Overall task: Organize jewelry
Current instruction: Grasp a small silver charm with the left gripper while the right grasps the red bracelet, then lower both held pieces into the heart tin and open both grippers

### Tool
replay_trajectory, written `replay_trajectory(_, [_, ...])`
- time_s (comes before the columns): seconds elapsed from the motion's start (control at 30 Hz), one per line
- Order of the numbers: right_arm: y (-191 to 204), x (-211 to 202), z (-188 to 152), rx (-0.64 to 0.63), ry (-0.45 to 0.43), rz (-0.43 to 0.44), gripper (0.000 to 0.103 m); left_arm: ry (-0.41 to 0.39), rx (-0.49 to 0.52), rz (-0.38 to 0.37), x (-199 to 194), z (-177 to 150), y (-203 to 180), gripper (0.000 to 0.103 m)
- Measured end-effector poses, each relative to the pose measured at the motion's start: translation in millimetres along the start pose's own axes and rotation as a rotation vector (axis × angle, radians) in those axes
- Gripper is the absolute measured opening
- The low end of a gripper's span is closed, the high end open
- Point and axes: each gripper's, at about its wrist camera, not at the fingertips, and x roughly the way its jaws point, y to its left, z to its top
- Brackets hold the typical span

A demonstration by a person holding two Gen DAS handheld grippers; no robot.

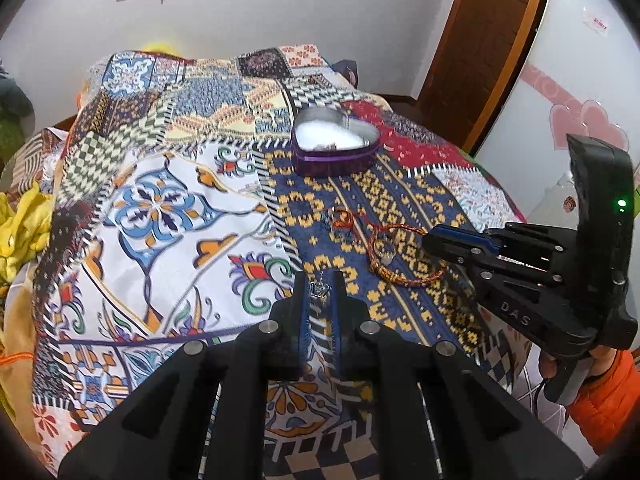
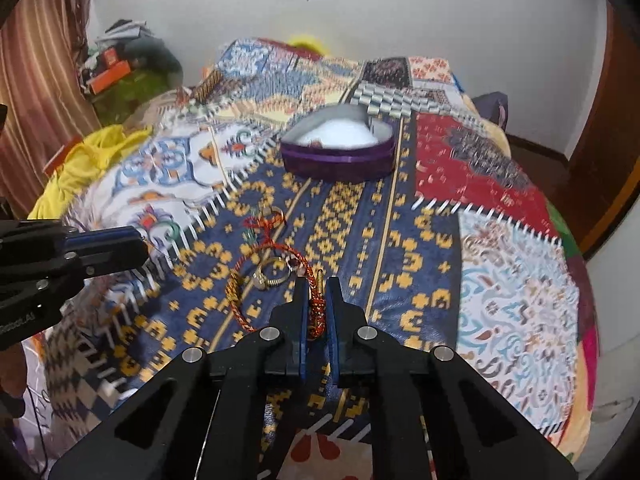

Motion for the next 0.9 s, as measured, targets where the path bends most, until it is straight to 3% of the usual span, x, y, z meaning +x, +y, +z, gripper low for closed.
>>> replay_trajectory(0.5, [-11.1,-46.5,28.1,0.032,-0.155,-0.032,0.007,-0.091,0.003,-0.005,-26.4,31.3,-7.3,0.008])
replay_trajectory(0.9, [-25.5,-49.1,50.0,0.053,-0.219,-0.066,0.007,-0.165,0.027,-0.006,-26.6,71.2,-10.8,0.008])
